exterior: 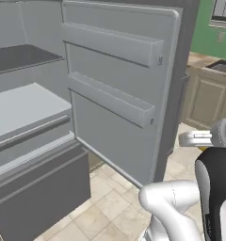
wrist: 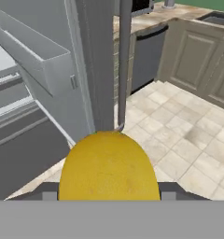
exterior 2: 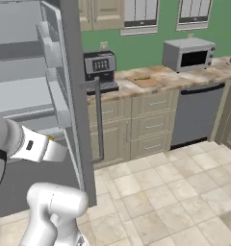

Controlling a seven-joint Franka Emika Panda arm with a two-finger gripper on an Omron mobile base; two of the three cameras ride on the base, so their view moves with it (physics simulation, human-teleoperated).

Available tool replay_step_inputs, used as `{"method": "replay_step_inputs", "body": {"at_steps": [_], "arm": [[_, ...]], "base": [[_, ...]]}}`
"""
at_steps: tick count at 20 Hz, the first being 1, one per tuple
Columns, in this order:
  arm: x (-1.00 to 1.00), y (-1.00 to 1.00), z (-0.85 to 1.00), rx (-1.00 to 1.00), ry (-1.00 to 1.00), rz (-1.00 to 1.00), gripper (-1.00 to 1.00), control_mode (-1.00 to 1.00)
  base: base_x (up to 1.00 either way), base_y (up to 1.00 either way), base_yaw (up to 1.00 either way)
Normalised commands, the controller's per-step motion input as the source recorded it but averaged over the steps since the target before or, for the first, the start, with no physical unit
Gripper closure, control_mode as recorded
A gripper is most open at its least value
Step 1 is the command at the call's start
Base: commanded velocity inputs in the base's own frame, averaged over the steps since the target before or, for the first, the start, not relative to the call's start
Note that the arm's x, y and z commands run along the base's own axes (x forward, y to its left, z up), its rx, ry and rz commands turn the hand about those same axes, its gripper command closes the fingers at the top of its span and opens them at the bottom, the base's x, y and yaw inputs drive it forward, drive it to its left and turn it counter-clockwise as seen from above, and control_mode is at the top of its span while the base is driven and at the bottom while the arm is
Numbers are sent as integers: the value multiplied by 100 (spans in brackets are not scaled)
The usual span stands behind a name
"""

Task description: Retrieve a lemon from the fridge and place it on the cutting board with the fish.

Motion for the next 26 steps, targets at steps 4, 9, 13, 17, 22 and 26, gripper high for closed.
{"method": "replay_step_inputs", "body": {"at_steps": [4,9,13,17,22,26], "arm": [[0,0,0,0,0,0,100,100],[0,0,0,0,0,0,100,100],[0,0,0,0,0,0,100,100],[0,0,0,0,0,0,100,100],[0,0,0,0,0,0,100,100],[0,0,0,0,0,0,100,100]], "base": [[-64,-14,-71],[-62,-18,-70],[-47,-26,-72],[-34,-33,-74],[-15,-40,-74],[6,0,-39]]}}
